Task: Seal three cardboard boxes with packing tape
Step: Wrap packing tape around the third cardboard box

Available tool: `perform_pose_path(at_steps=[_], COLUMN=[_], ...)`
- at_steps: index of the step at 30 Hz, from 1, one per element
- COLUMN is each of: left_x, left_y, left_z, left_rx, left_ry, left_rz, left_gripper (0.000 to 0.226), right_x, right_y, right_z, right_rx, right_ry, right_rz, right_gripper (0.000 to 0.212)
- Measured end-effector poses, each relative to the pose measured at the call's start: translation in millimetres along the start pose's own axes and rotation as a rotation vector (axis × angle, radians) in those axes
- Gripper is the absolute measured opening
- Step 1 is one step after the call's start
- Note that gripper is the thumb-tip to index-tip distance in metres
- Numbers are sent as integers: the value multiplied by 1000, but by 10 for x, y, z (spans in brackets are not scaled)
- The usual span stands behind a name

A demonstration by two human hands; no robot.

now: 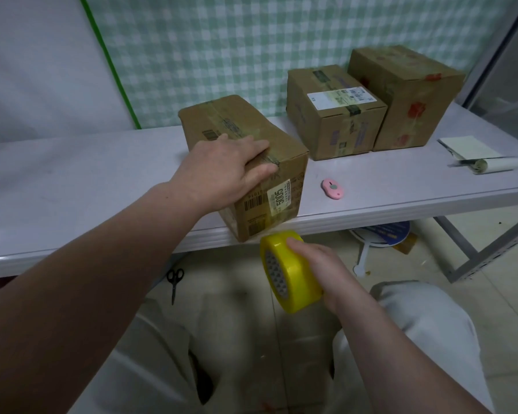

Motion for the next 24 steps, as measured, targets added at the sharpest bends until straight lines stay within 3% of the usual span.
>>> perform_pose_path(at_steps=[3, 8, 14, 19, 24], left_x=[4, 33, 189, 567, 799], left_y=[-7, -30, -137, -394, -668], left_z=[-29, -8, -80, -324, -636], left_rx=[-33, -108, -115, -2, 130], left_ry=[-4, -78, 5, 182, 343], left_rz=[38, 37, 105, 110, 59], left_gripper=[66, 72, 48, 39, 40], right_x=[-59, -122, -12, 129, 160], right_y=[-31, -11, 133, 415, 644], right_z=[29, -28, -281, -1006, -2085], right_rx=[-14, 3, 76, 241, 452], right_ry=[-86, -97, -100, -29, -133], right_rz=[12, 74, 127, 76, 12], right_gripper=[17, 18, 13, 28, 27])
Point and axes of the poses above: each hand's wrist, its own y-axis away from the middle knuckle, its own x-axis out of the back of the hand, z = x × y, the point moved 4 cm from there along -y, towards the middle knuckle, and after that the axes turned 1 degree about -x, right-handed, at the moved point
